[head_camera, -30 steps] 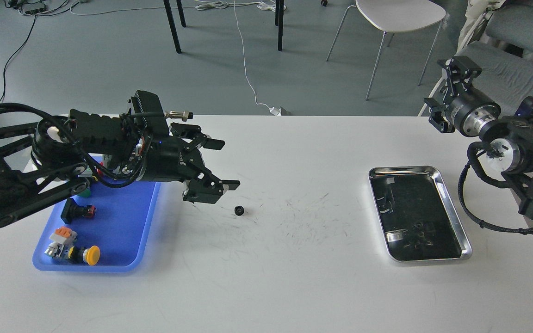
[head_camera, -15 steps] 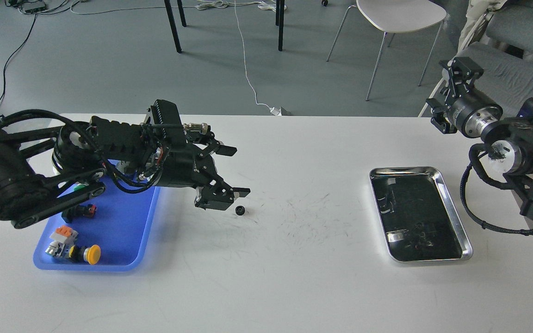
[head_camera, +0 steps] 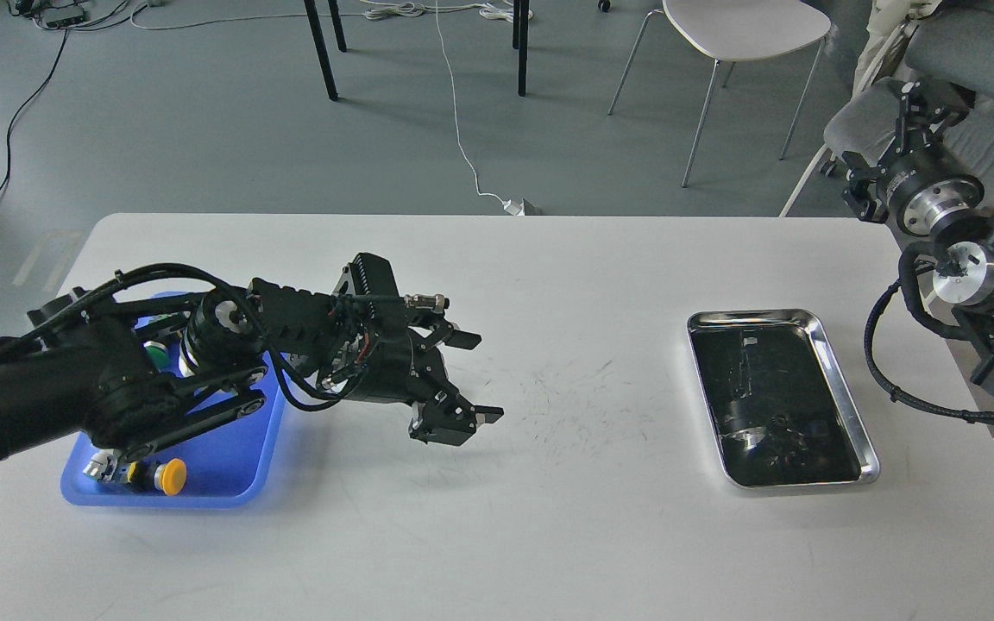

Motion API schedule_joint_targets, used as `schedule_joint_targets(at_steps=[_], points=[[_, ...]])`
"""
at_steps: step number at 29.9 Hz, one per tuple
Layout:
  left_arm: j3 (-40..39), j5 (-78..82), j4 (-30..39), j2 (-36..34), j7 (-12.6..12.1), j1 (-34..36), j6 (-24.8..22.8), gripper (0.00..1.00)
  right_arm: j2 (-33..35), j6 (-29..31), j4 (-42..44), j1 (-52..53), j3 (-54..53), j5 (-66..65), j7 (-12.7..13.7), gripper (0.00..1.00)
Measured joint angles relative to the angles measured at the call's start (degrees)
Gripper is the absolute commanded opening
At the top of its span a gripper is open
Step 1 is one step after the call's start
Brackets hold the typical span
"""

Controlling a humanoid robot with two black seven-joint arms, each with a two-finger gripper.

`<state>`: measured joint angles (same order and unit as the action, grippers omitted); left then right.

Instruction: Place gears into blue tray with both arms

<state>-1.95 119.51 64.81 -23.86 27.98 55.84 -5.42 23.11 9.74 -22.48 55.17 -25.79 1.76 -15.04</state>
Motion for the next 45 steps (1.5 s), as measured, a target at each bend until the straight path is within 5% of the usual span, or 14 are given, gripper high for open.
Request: schedule_joint_targets(at_steps=[10, 26, 45], points=[[3.6, -1.1, -8.4, 3.9, 0.0, -0.6, 4.7, 0.97, 0.1, 0.0, 0.1, -0.9, -3.8, 0.0, -1.3, 0.95], [3.7, -2.7, -10.2, 4.1, 0.0, -3.3, 7.2, 0.94, -0.3, -0.1, 1.2, -4.9, -2.3, -0.3, -1.7, 0.95], [6.0, -4.1, -16.4, 4.7, 0.0, -4.7, 12.2, 0.71, -1.9, -0.9, 1.2, -5.3, -1.7, -0.3, -2.0, 0.95]])
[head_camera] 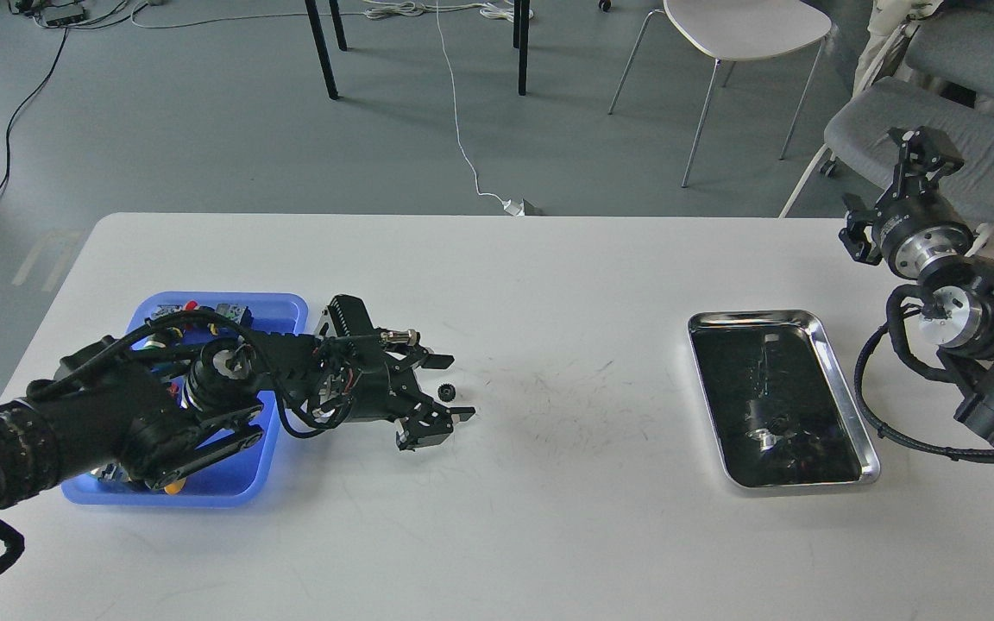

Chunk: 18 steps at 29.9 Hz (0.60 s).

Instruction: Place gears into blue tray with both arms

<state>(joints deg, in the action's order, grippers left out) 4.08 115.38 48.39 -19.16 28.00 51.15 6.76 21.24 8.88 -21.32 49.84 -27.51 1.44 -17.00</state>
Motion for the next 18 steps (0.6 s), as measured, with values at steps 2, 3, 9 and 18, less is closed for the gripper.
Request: schedule_joint_targets(at_steps=[2, 3, 9, 18], points=[[0.0, -0.9, -0.9, 0.1, 0.0, -0.2, 0.0, 0.7, 0.0, 0.0, 0.0, 0.0, 0.0, 0.0, 0.0, 0.95], [0.0, -1.1, -1.2, 0.1, 0.0, -0.3, 0.0, 0.69, 0.0, 0.0, 0.0, 0.0, 0.0, 0.0, 0.0, 0.95], [0.3, -1.4, -1.5, 0.0, 0.0, -0.7, 1.4, 0.61, -0.1, 0.0, 0.0, 0.0, 0.1, 0.0, 0.0, 0.95], [0.7, -1.4, -1.3, -0.2, 0.0, -0.8, 2.5, 0.44, -0.1, 0.0, 0.1, -0.1, 1.7, 0.0, -0.7, 0.95]])
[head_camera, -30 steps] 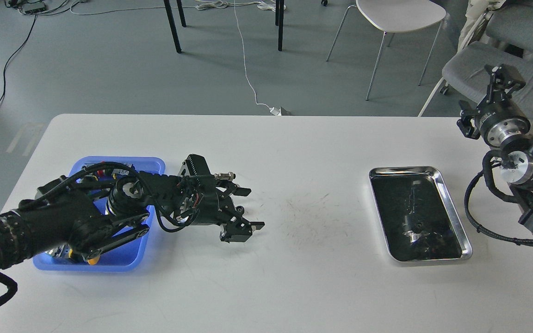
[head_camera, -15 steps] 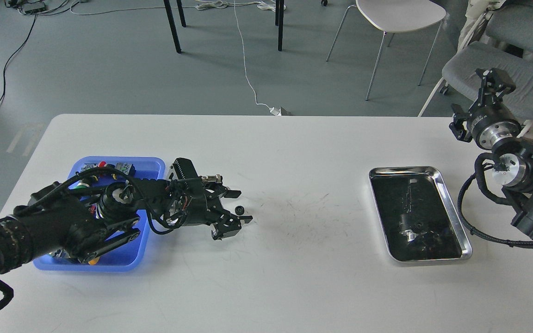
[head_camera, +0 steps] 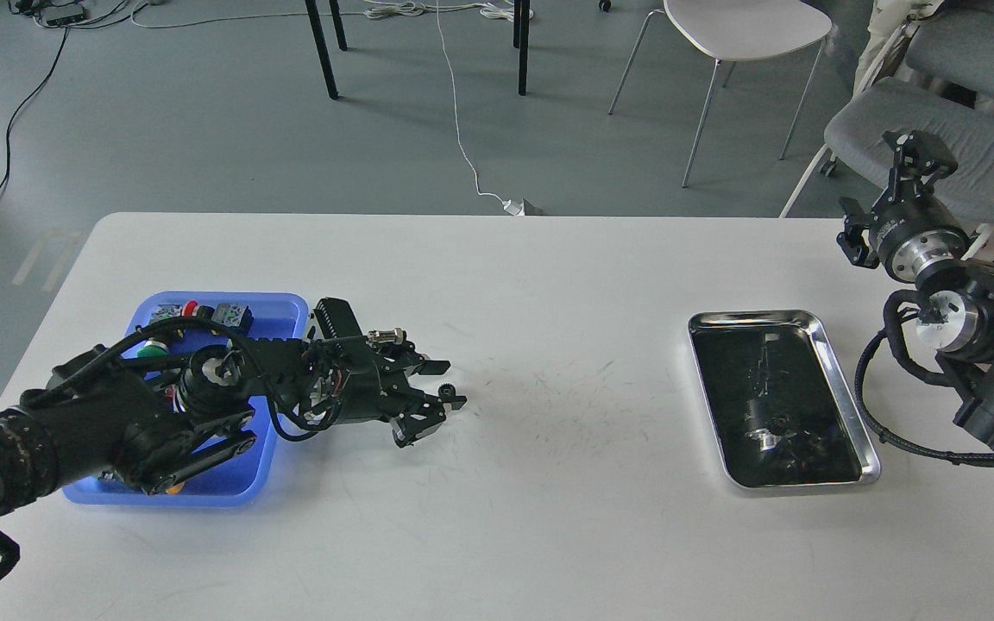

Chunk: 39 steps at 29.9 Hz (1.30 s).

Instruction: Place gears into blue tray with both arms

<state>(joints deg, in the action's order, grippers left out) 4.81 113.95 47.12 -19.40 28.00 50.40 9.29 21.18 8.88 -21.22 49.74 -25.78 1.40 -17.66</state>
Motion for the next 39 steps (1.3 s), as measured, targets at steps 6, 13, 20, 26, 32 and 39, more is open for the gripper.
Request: schedule_joint_targets(at_steps=[6, 13, 20, 26, 32, 39], points=[[0.1, 0.0, -0.1, 0.1, 0.0, 0.0, 0.0, 0.43, 0.0, 0.1, 0.1, -0.1, 0.1, 0.0, -0.1, 0.95], [0.1, 0.0, 0.0, 0.0, 0.0, -1.7, 0.1, 0.4, -0.1, 0.1, 0.1, -0.2, 0.1, 0.0, -0.1, 0.95], [0.5, 0.0, -0.2, -0.1, 0.0, -1.3, 0.0, 0.3, -0.4, 0.1, 0.1, -0.2, 0.1, 0.0, -0.1, 0.95], [0.5, 0.4, -0.3, 0.0, 0.0, -1.3, 0.0, 0.19, -0.4, 0.1, 0.2, -0.2, 1.3, -0.1, -0.4, 0.95], [0.5, 0.6, -0.3, 0.0, 0.0, -1.2, 0.0, 0.12, -0.5, 0.1, 0.2, -0.2, 1.5, -0.1, -0.8, 0.95], [0.9, 0.7, 0.3, -0.5, 0.0, -0.2, -0.5, 0.1, -1.0, 0.1, 1.4, -0.2, 1.6, -0.1, -0.8, 0.95]])
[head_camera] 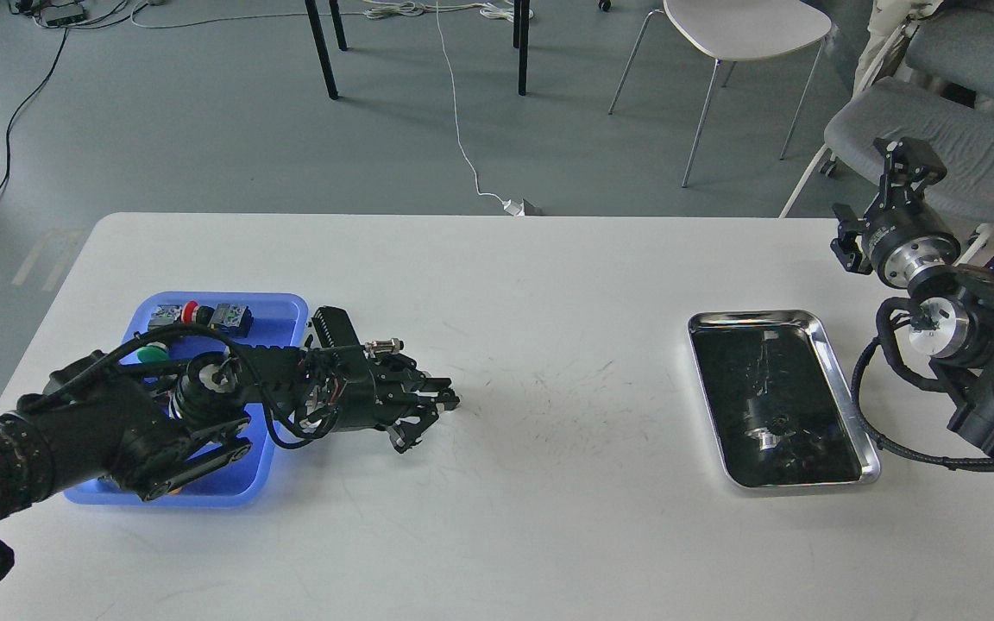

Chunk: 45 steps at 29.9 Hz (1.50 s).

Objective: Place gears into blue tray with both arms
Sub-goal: 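Lower the left gripper into the blue tray among the parts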

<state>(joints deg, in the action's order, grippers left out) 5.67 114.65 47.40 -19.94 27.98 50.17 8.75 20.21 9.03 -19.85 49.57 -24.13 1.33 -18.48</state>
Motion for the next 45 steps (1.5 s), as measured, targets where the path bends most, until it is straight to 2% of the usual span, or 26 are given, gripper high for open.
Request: schedule_joint_targets(at_steps=[9, 22, 36, 45], points=[[0.1, -0.1, 1.9, -3.6, 0.0, 3.1, -0.9, 0.1, -0.3, 0.3, 0.4, -0.1, 0.1, 0.0, -0.1, 0.95], [0.3, -0.7, 3.7, -13.6, 0.0, 5.6, -2.0, 0.1, -0.6, 0.5, 0.3, -0.1, 0.1, 0.0, -0.1, 0.95], [0.1, -2.3, 3.2, -27.5, 0.0, 1.5, -1.5, 0.1, -0.6, 0.6, 0.2, 0.1, 0.1, 0.0, -0.1, 0.95], [-0.2, -5.9, 3.9, -30.1, 0.0, -1.8, -1.0, 0.1, -0.6, 0.6, 0.1, 0.2, 1.1, 0.0, -0.1, 0.95]])
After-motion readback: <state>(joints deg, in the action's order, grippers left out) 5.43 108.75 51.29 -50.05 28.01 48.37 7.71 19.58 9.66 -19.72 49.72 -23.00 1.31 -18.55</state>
